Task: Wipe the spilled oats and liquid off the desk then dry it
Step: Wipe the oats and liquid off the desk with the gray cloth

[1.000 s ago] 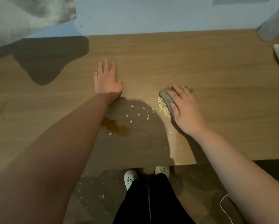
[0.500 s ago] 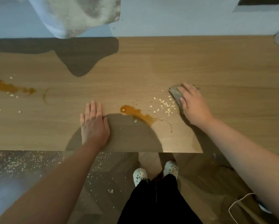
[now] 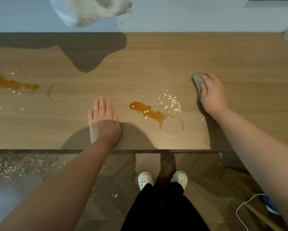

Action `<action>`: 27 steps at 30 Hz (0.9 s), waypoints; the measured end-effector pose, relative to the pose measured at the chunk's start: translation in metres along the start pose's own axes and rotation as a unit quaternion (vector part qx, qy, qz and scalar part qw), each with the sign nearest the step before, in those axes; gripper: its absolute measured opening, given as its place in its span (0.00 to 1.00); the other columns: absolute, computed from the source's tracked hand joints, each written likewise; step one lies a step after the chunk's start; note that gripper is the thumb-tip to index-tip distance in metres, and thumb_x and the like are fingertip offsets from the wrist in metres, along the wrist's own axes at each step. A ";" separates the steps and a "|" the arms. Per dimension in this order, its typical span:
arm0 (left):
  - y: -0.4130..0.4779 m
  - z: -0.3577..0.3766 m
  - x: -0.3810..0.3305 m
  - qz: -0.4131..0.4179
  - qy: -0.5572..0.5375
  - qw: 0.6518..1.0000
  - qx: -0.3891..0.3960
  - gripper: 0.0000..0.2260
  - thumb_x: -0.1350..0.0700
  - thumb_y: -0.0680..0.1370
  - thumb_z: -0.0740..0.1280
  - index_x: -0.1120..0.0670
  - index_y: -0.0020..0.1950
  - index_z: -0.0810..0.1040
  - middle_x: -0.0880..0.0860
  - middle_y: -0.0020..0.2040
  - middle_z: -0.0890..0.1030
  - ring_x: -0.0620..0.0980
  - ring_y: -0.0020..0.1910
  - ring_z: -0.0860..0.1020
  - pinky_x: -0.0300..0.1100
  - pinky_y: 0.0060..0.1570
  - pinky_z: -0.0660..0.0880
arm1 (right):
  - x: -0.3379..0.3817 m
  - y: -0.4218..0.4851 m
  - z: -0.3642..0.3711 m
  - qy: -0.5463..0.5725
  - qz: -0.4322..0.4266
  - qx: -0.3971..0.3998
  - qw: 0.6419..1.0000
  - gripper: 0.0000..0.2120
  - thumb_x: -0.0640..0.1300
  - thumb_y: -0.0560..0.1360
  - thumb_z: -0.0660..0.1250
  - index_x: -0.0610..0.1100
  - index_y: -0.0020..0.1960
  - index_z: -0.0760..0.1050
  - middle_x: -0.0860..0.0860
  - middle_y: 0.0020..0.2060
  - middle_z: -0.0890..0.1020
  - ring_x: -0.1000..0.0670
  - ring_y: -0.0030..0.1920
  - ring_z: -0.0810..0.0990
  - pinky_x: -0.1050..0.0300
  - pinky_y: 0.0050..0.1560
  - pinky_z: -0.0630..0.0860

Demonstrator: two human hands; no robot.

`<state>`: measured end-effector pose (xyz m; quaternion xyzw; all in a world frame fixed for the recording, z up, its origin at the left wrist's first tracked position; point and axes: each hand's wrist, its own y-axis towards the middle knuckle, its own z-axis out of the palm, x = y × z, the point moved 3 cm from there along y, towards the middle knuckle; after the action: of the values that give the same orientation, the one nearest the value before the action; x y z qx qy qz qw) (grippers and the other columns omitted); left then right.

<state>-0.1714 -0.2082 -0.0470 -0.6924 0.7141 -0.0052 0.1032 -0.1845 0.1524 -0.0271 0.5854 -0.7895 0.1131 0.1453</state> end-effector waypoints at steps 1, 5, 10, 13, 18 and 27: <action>0.001 0.000 0.000 -0.003 0.006 1.000 0.004 0.27 0.53 0.82 0.50 0.55 0.80 0.48 0.55 0.81 0.46 0.53 0.79 0.44 0.53 0.77 0.44 | 0.006 -0.002 0.003 -0.012 -0.001 -0.001 1.000 0.21 0.43 0.81 0.53 0.39 0.72 0.68 0.39 0.72 0.68 0.37 0.72 0.64 0.44 0.75 0.57; 0.002 0.000 -0.001 -0.008 0.019 1.000 0.008 0.27 0.53 0.82 0.50 0.55 0.80 0.47 0.54 0.81 0.45 0.53 0.79 0.44 0.53 0.77 0.45 | -0.004 -0.003 -0.007 -0.031 -0.132 0.107 0.985 0.21 0.42 0.83 0.55 0.43 0.75 0.65 0.43 0.75 0.65 0.40 0.75 0.60 0.46 0.76 0.53; 0.002 -0.002 -0.001 0.005 0.024 1.000 0.006 0.27 0.52 0.82 0.49 0.56 0.80 0.48 0.56 0.80 0.46 0.53 0.79 0.44 0.55 0.77 0.47 | -0.039 -0.045 -0.021 0.036 0.072 -0.020 0.997 0.20 0.41 0.82 0.55 0.41 0.74 0.66 0.42 0.74 0.66 0.41 0.75 0.61 0.44 0.76 0.56; 0.002 -0.001 0.000 0.009 0.015 1.000 -0.002 0.26 0.52 0.82 0.49 0.56 0.80 0.49 0.56 0.80 0.47 0.53 0.79 0.44 0.56 0.77 0.47 | -0.008 -0.094 -0.003 -0.009 0.107 -0.066 0.992 0.20 0.41 0.81 0.56 0.42 0.73 0.67 0.42 0.73 0.68 0.40 0.74 0.62 0.39 0.75 0.57; -0.011 -0.003 -0.001 0.038 -0.019 0.999 -0.023 0.24 0.55 0.83 0.52 0.56 0.79 0.57 0.55 0.80 0.53 0.53 0.79 0.48 0.55 0.77 0.48 | 0.022 -0.126 0.013 -0.040 -0.029 0.037 0.998 0.22 0.44 0.82 0.54 0.45 0.76 0.62 0.45 0.76 0.62 0.43 0.77 0.57 0.43 0.77 0.51; -0.028 0.008 0.002 0.011 0.033 0.999 -0.016 0.26 0.51 0.82 0.49 0.50 0.80 0.48 0.54 0.81 0.45 0.54 0.79 0.43 0.56 0.76 0.46 | 0.018 -0.148 0.010 -0.054 0.114 -0.038 0.991 0.23 0.45 0.81 0.52 0.39 0.74 0.63 0.41 0.77 0.60 0.38 0.77 0.57 0.38 0.76 0.51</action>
<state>-0.1426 -0.2105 -0.0513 -0.6856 0.7247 -0.0152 0.0682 -0.0490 0.0906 -0.0289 0.4909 -0.8616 0.0669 0.1106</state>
